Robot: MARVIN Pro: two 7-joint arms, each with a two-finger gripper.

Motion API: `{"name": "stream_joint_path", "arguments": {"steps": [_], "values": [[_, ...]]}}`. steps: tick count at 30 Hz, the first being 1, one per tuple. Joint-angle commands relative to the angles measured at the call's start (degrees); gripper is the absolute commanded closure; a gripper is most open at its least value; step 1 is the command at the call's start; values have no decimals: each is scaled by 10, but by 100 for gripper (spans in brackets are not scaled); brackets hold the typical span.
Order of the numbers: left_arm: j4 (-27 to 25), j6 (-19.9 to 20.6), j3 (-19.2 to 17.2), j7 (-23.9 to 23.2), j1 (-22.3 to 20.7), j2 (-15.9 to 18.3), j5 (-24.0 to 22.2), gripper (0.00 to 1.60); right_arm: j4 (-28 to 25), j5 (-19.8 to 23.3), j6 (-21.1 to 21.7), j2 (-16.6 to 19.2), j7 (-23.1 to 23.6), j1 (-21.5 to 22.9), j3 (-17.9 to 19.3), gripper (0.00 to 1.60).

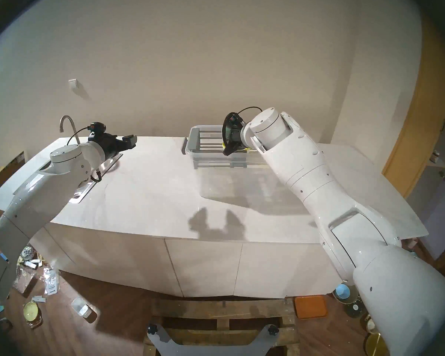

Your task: Place the plate or bowl neatly into the plate slot of the drying rack

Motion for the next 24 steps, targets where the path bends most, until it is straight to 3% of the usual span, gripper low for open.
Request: {"name": "stream_joint_path", "arguments": {"steps": [1, 2, 3, 15, 24], "values": [[-9, -4, -11, -4, -18, 1, 0, 0, -3, -2, -27, -9, -3, 35, 6, 89], [-9, -4, -11, -4, -18, 1, 0, 0, -4, -2, -28, -9, -2, 37, 7, 36], [-9, -4, -11, -4, -18, 1, 0, 0, -6, -2, -30, -8, -4, 38, 9, 0], [-9, -4, -11, -4, -18, 1, 0, 0, -37, -3, -28, 12, -12, 38, 34, 0], [-9, -4, -11, -4, -18, 1, 0, 0, -70, -1, -14, 26, -43, 24, 80, 0]]}}
